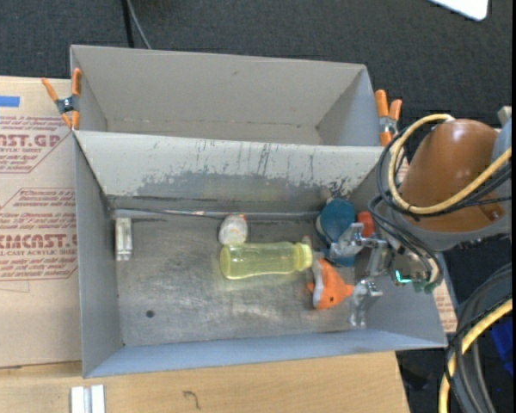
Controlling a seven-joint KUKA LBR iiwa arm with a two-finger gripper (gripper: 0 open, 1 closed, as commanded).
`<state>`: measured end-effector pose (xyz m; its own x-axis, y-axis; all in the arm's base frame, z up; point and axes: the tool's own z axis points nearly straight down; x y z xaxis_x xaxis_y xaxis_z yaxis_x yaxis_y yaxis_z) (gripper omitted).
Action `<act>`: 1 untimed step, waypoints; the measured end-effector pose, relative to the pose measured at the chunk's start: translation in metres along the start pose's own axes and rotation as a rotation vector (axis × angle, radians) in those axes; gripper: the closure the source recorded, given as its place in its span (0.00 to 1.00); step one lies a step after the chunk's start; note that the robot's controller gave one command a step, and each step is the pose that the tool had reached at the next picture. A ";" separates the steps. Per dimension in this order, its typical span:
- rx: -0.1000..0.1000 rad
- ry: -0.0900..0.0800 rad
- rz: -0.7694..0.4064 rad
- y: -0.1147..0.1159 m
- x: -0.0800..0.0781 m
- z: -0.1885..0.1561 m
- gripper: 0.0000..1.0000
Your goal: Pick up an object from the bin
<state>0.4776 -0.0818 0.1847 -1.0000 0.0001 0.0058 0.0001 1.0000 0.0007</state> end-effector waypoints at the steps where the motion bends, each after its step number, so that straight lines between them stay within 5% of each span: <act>1: 0.001 -0.007 -0.001 0.000 -0.002 -0.003 0.00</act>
Offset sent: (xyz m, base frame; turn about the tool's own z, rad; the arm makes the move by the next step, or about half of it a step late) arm 0.0108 -0.0328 -0.1147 -0.0329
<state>0.4793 -0.0815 0.1872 -1.0000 -0.0008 -0.0007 -0.0008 1.0000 -0.0003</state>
